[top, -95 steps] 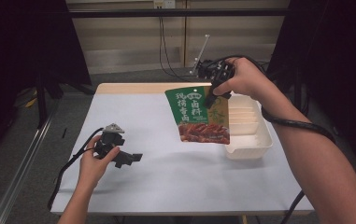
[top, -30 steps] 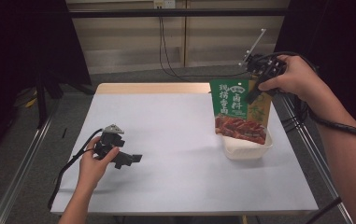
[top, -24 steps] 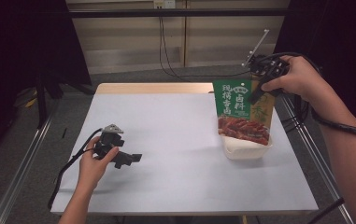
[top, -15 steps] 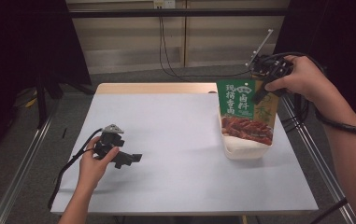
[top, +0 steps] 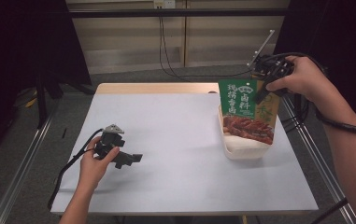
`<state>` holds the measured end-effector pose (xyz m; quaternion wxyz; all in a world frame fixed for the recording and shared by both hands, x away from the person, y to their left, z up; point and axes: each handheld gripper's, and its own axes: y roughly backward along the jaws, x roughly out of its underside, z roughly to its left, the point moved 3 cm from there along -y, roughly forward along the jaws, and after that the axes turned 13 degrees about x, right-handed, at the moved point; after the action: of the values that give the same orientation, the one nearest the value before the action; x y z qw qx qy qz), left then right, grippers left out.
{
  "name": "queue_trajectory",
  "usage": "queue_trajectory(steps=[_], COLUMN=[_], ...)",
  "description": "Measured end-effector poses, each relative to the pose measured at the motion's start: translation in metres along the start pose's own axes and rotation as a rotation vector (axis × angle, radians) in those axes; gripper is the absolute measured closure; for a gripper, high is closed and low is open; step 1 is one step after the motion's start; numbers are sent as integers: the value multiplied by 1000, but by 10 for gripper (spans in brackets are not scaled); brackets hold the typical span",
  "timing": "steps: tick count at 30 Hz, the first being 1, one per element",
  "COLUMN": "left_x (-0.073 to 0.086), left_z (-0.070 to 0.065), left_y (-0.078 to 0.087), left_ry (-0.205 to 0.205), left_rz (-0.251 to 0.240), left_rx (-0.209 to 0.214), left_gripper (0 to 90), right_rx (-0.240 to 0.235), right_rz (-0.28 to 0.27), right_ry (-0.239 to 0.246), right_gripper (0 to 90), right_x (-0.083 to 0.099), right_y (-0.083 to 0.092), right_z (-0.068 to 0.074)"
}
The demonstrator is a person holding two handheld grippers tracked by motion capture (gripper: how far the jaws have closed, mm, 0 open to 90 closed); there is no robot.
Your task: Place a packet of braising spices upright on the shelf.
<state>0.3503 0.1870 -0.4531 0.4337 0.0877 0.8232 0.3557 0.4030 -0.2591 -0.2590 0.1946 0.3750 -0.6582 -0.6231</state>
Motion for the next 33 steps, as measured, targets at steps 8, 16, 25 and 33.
queue_trajectory(steps=[8, 16, 25, 33], left_x=[0, 0, 0, 0], left_z=[0, 1, 0, -1], left_y=[-1, -1, 0, 0], left_ry=[-2, -1, -1, -2], left_rz=[9, 10, 10, -4], left_rx=[3, 4, 9, 0], left_gripper=[7, 7, 7, 7], right_rx=[4, -3, -19, -22], right_rz=[17, 9, -12, 18], right_ry=[-4, -15, -39, -61], right_gripper=[900, 900, 900, 888], right_x=[-1, 2, 11, 22], right_y=[-15, -26, -33, -39], right_z=[0, 0, -1, -3])
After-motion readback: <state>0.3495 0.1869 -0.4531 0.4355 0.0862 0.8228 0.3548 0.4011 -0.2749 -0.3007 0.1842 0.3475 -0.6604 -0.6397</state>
